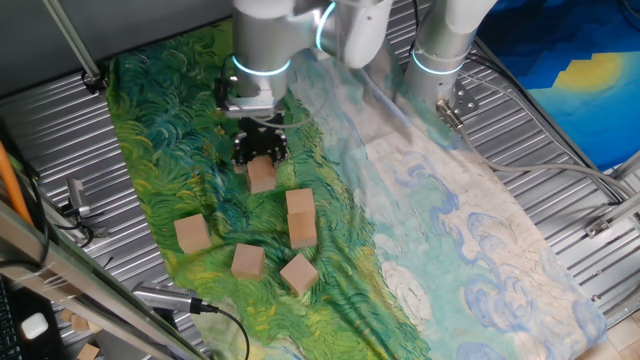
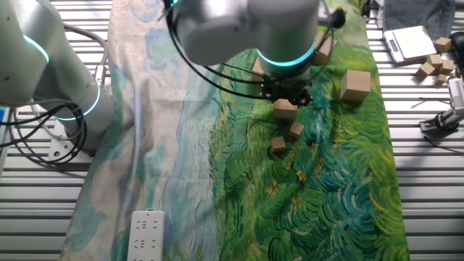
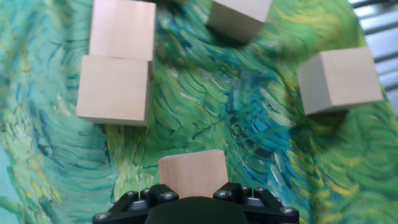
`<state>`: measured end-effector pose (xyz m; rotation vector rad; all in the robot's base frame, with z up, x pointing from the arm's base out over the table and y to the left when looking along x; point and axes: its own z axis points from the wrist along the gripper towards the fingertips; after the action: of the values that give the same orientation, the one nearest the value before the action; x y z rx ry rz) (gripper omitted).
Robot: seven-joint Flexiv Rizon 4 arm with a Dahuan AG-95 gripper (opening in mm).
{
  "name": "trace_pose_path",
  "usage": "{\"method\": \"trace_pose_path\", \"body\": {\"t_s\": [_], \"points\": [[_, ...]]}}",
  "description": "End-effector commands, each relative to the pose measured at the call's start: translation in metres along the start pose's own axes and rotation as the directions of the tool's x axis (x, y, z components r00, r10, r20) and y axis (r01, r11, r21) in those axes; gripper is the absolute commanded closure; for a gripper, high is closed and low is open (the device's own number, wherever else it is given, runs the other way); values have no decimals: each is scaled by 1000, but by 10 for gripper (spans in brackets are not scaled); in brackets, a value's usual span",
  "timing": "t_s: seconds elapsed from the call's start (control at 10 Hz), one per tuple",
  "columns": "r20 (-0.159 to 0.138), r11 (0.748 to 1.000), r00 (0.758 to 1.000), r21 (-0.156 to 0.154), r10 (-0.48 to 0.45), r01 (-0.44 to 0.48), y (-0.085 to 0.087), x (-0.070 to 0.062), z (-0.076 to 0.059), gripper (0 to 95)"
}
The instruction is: Stack the blocks into a pyramid shape
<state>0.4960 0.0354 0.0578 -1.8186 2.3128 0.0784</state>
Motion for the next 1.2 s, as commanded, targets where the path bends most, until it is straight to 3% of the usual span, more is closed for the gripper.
{"method": "trace_pose_path", "body": {"t_s": [0.1, 0.4, 0.5, 0.9, 1.2], "points": [[11, 989, 996, -123, 83, -81, 2, -1, 0, 950], [13, 990, 998, -129, 66, -64, 2, 1, 0, 950], [-3, 991, 998, -121, 63, -63, 2, 1, 0, 950], [-120, 996, 993, -87, 7, -17, 1, 2, -1, 950], [-163, 996, 987, -89, -5, -10, -4, 5, -2, 950]]}}
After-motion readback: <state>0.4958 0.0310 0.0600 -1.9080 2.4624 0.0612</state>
